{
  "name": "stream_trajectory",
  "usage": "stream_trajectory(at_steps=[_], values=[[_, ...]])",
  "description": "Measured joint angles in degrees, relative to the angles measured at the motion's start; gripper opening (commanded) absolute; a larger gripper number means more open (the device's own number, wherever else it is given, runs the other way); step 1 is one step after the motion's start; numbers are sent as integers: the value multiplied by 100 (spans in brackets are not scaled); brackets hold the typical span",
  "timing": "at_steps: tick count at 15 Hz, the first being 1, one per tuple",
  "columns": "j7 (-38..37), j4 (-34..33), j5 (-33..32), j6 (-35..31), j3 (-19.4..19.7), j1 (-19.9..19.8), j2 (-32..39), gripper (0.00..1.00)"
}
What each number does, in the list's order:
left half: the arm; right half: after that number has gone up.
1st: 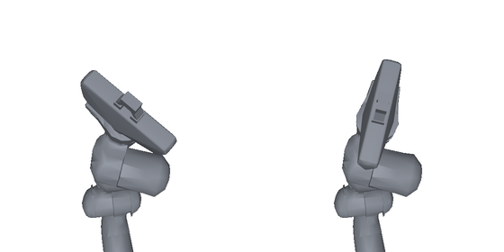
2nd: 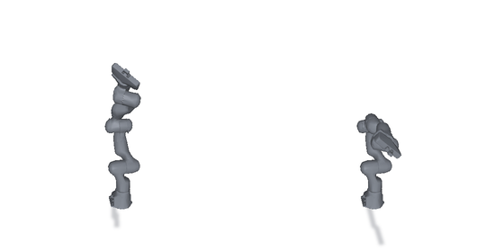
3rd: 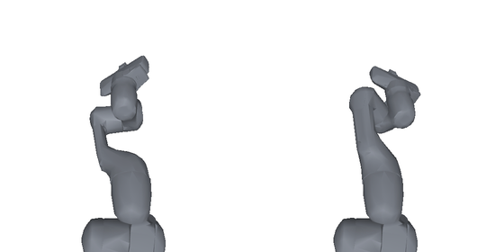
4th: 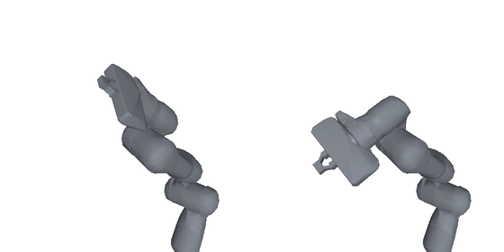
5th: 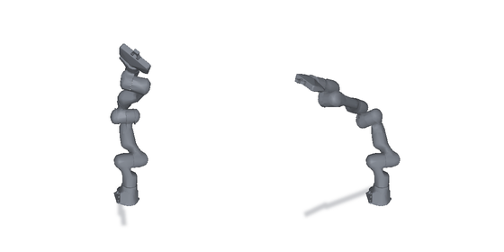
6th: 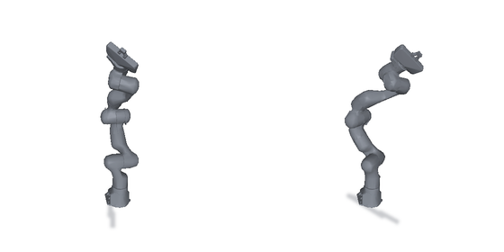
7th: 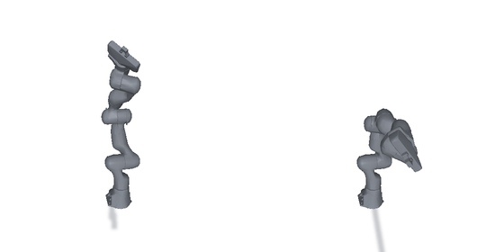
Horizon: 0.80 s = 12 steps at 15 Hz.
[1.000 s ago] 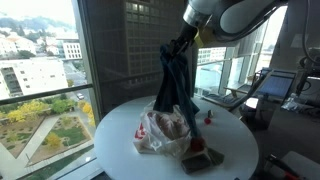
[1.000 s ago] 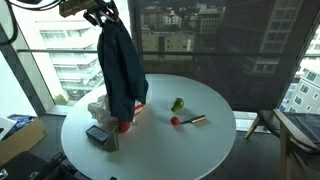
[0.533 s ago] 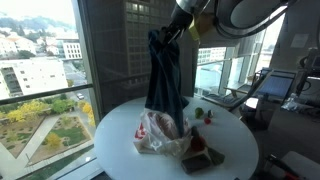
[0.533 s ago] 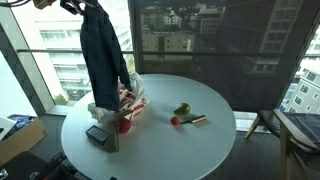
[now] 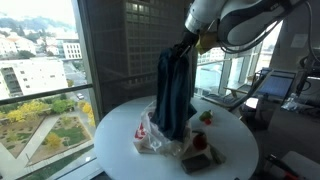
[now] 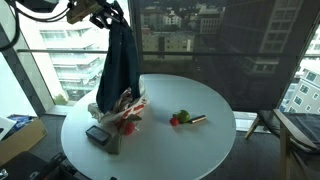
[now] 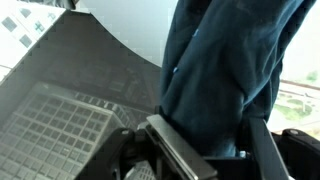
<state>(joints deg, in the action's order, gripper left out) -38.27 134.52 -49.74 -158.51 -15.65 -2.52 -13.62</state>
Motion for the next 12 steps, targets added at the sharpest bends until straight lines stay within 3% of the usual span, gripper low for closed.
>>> stream_trajectory(at_steps=[4, 12], values=[[-283, -42, -582, -79, 8, -323, 653, 36], [767, -153, -62, -820, -184, -160, 2306, 36]])
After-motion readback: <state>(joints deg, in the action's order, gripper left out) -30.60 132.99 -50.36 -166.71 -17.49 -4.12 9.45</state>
